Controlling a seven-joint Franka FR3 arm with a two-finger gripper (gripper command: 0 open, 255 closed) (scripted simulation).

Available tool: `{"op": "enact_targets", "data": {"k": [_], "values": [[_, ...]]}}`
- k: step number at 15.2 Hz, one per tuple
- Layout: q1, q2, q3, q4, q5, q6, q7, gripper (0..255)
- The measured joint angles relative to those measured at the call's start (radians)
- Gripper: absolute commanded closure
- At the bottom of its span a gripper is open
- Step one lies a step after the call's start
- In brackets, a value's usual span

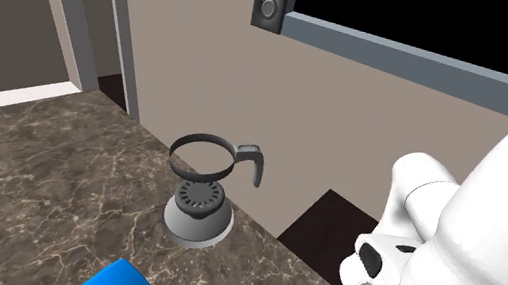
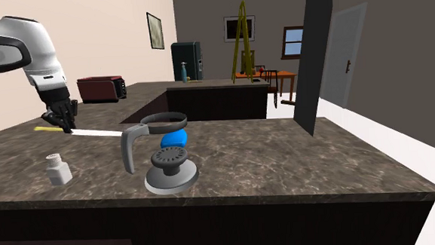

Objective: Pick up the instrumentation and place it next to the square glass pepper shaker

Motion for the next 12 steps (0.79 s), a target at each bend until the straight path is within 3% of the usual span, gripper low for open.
{"op": "enact_targets", "data": {"k": [12], "values": [[-0.006, 0.068, 0.121, -0.094, 0.096, 0.169, -0.040, 255]]}}
